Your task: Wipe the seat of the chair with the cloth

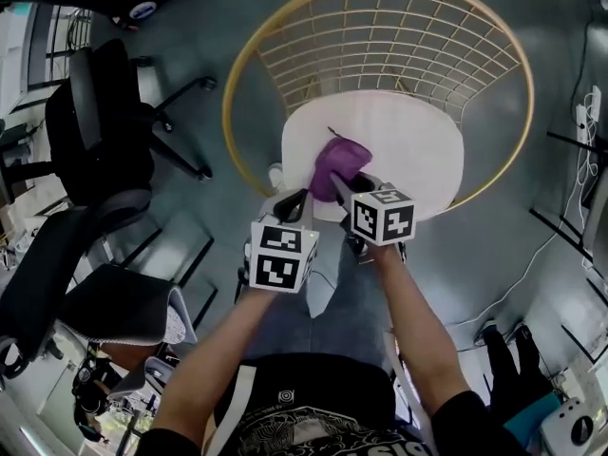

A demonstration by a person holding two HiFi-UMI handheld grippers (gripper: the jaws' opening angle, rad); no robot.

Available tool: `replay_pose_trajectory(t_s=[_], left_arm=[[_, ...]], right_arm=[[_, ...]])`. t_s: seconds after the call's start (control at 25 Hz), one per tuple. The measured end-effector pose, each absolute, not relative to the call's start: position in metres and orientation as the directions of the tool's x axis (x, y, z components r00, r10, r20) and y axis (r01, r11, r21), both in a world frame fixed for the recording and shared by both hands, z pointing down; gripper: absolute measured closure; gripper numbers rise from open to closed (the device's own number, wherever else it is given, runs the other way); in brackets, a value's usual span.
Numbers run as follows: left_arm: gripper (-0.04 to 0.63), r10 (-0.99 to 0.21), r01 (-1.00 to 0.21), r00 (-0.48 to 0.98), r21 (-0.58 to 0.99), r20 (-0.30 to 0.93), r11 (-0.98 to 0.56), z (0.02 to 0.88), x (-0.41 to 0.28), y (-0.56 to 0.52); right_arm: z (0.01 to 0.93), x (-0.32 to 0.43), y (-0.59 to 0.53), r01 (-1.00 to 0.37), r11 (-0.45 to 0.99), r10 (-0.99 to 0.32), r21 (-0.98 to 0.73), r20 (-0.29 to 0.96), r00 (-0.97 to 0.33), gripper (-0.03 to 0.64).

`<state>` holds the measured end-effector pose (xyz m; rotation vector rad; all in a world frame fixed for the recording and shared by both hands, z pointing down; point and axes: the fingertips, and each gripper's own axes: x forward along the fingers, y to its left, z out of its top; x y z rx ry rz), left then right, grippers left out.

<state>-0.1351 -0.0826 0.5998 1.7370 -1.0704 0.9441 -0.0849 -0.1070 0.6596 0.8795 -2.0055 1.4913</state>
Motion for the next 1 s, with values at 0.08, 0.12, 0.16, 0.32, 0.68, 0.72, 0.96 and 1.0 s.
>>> replay_pose_trajectory(t_s=[0.08, 0.12, 0.16, 0.32, 0.68, 0.72, 0.96, 1.0], left_arm=[[0.594, -0.265, -0.922, 0.352, 0.283, 0.898, -0.265, 0.601, -0.125, -0.080], [0.594, -0.263, -0.920, 0.355, 0.286, 0.897, -0.268, 0.602, -0.121, -0.079], [0.594, -0.261, -0.918, 0.358, 0.288, 0.896, -0.271, 0.603, -0.117, -0.078], [0.594, -0.262, -0.917, 0.359, 0.287, 0.896, -0.275, 0.604, -0.103, -0.078], [0.594, -0.268, -0.915, 0.362, 0.286, 0.893, -0.284, 0.604, -0.063, -0.077], [0.594, -0.268, -0.914, 0.363, 0.286, 0.893, -0.286, 0.604, -0.055, -0.076], [0.594, -0.264, -0.911, 0.367, 0.288, 0.892, -0.294, 0.606, -0.013, -0.079], [0.595, -0.263, -0.910, 0.368, 0.289, 0.892, -0.296, 0.606, -0.005, -0.079]], right_arm=[[0.662, -0.072, -0.105, -0.750, 0.192, -0.212, -0.633, 0.719, -0.662, 0.555], [0.663, -0.066, -0.104, -0.755, 0.190, -0.215, -0.627, 0.724, -0.655, 0.555], [0.665, -0.060, -0.103, -0.761, 0.189, -0.216, -0.620, 0.730, -0.648, 0.555], [0.671, -0.035, -0.100, -0.787, 0.182, -0.223, -0.590, 0.755, -0.617, 0.555], [0.674, 0.028, -0.099, -0.828, 0.164, -0.245, -0.536, 0.791, -0.561, 0.557], [0.674, 0.038, -0.099, -0.831, 0.157, -0.250, -0.533, 0.793, -0.556, 0.555], [0.676, 0.097, -0.104, -0.850, 0.103, -0.277, -0.517, 0.806, -0.524, 0.555], [0.676, 0.107, -0.104, -0.853, 0.099, -0.282, -0.512, 0.808, -0.518, 0.555]])
